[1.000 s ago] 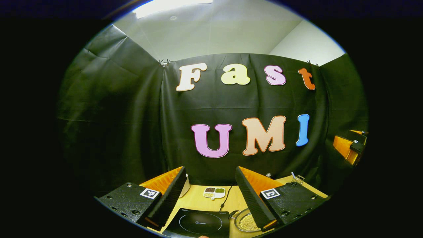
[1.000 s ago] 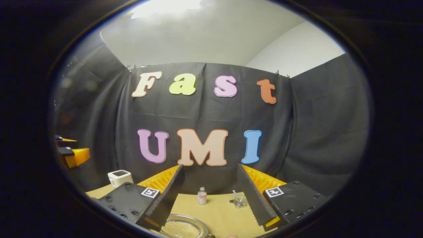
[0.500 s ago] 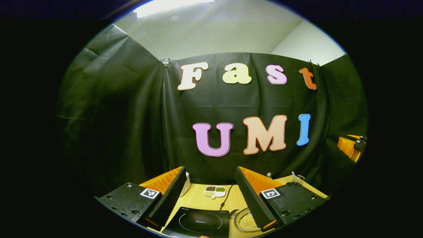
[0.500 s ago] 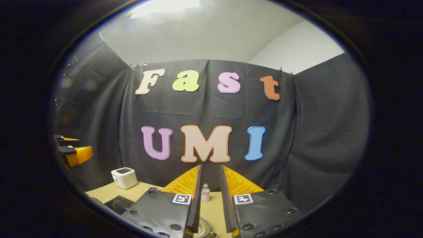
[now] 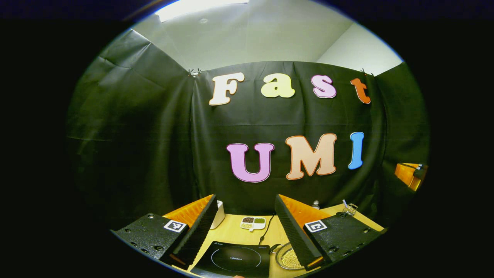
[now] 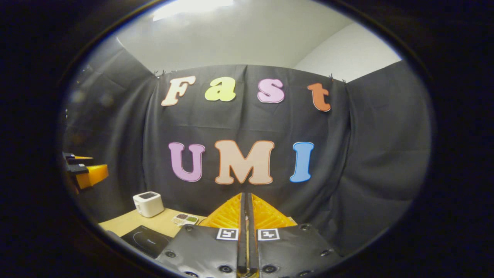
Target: First push the handle of the pot to place it horizontally, then grasp the pot with both hands and set it on the induction cooktop.
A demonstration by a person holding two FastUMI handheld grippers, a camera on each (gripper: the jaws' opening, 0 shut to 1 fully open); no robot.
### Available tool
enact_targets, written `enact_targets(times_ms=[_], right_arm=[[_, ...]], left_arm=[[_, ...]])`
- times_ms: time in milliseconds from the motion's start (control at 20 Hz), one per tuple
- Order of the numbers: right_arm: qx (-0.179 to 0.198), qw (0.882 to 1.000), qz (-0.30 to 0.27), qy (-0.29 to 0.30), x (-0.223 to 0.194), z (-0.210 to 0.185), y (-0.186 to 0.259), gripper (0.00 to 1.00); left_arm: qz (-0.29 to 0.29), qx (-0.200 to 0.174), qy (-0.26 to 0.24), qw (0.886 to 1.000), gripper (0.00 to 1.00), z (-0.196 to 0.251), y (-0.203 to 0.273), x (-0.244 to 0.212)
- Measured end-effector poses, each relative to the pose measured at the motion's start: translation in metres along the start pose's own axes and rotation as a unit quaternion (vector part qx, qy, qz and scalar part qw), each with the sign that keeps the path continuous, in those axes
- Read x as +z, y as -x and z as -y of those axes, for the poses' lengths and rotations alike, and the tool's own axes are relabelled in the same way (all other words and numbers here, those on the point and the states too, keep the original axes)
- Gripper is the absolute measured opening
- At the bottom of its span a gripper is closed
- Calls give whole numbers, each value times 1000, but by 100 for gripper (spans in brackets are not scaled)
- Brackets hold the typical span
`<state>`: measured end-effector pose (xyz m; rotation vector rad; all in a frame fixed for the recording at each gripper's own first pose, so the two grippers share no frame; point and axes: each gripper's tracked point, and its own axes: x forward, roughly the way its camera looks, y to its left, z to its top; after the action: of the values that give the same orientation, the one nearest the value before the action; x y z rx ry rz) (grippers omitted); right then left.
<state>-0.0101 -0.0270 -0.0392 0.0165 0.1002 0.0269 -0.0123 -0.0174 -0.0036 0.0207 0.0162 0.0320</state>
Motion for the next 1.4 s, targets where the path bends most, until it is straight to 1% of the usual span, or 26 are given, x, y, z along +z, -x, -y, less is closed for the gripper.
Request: enact_targets(times_ms=[50,200,250,300,450,500,600,800,900,950,1000,1050,1100,1200,1250,1300,1350,1400], right_arm=[[2,1000,-10,2,-8,-1,-1,4],[8,999,-51,0,-44,-2,-1,4],[10,998,-69,0,-59,-3,-1,4],[12,996,-87,0,-75,-3,0,4],[21,990,-143,1,-124,-6,3,4],[25,987,-161,0,-141,-8,5,2],[35,979,-199,-4,-175,-13,9,4],[51,960,-274,-10,-239,-19,23,2],[56,949,-309,-16,-269,-21,29,4],[58,943,-327,-19,-285,-22,32,5],[60,935,-348,-23,-299,-23,39,2],[62,928,-366,-28,-313,-25,43,6],[64,922,-381,-33,-325,-25,47,3],[65,910,-408,-36,-345,-27,55,5],[67,902,-426,-34,-357,-28,59,5],[69,894,-442,-34,-369,-28,62,1],[70,886,-457,-33,-379,-28,65,7],[70,879,-471,-32,-389,-27,69,0]], left_arm=[[1,1,-2,1000,95,0,0,0],[4,2,-5,1000,95,-1,1,4],[5,3,-6,1000,92,-1,1,5],[6,4,-7,1000,92,-2,2,5],[8,8,-14,1000,92,-6,2,6],[8,9,-16,1000,92,-7,2,5],[6,12,-18,1000,92,-9,1,3],[2,21,-18,1000,93,-17,0,1],[1,27,-19,999,93,-21,-1,-3],[0,31,-20,999,93,-24,-1,-3],[-1,35,-21,999,93,-28,-1,-3],[-1,40,-23,999,93,-31,0,-5],[-2,45,-25,999,93,-35,0,-5],[-4,57,-26,998,93,-43,0,-8],[-6,63,-26,998,93,-46,1,-9],[-7,70,-25,997,93,-50,1,-11],[-10,75,-25,997,93,-53,2,-12],[-12,82,-25,996,93,-58,4,-16]])
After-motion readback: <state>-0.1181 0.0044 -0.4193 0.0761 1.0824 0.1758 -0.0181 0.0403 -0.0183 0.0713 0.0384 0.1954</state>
